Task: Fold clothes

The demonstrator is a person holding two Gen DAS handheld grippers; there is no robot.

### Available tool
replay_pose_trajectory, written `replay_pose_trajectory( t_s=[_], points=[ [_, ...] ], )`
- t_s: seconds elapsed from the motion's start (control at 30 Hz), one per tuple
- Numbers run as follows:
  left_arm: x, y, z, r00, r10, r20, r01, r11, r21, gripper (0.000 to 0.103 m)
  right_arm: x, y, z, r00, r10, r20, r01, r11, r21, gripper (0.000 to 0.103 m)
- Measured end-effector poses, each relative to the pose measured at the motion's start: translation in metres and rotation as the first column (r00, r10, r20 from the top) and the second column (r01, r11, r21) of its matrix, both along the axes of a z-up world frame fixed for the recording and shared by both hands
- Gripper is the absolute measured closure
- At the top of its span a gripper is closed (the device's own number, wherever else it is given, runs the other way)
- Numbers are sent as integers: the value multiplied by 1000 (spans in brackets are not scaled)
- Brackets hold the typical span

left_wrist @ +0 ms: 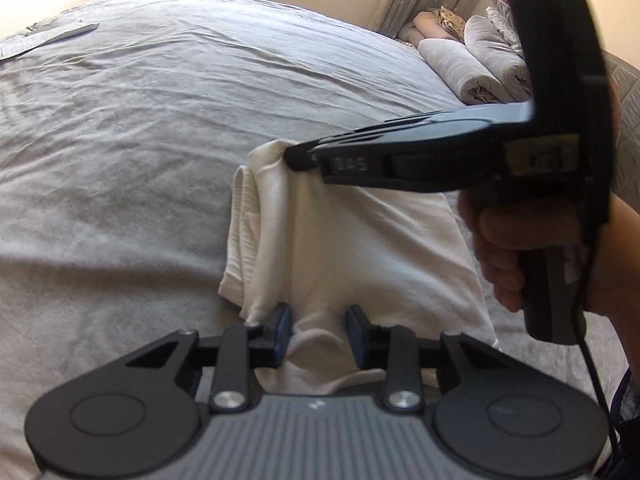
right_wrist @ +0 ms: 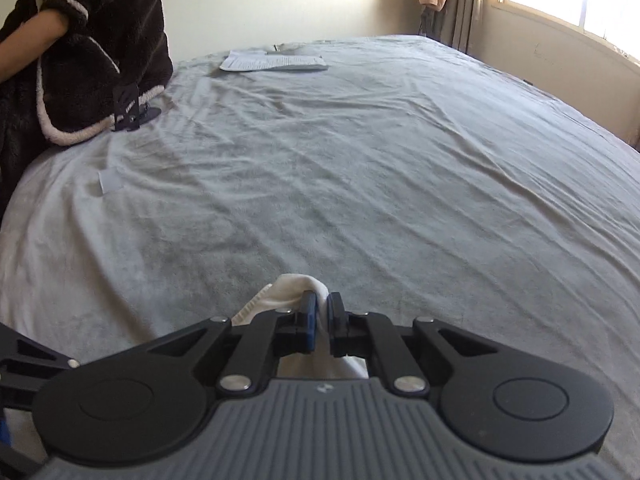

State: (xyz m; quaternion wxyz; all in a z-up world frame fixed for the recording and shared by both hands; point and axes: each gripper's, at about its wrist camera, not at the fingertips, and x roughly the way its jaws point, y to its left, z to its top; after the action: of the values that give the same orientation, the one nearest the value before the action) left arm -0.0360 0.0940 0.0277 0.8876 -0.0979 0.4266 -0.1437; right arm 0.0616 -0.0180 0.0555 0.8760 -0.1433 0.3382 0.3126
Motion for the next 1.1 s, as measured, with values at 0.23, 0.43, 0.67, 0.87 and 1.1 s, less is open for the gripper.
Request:
replay_pose_trajectory(
  t_s=[0.23,0.43,0.67,0.87,1.1],
  points=[
    [2,7,2,1000,-11,-25,11,1000,-4,72,6,-3,-11,996,-87,22,86,996,33,71],
    [-7,16,16,1000,-8,-16,8,1000,11,66,-8,-65,28,975,-219,39,207,958,196,69],
    [0,22,31,992,73,100,-72,997,-14,56,-81,-113,20,983,-182,-10,181,970,160,70],
    [8,-6,17,994,0,107,-6,999,51,59,-111,-108,-20,990,-141,-27,143,979,145,95],
    [10,-5,9,994,0,107,-9,996,86,61,-104,-110,-20,982,-170,-80,182,967,178,94]
  ],
)
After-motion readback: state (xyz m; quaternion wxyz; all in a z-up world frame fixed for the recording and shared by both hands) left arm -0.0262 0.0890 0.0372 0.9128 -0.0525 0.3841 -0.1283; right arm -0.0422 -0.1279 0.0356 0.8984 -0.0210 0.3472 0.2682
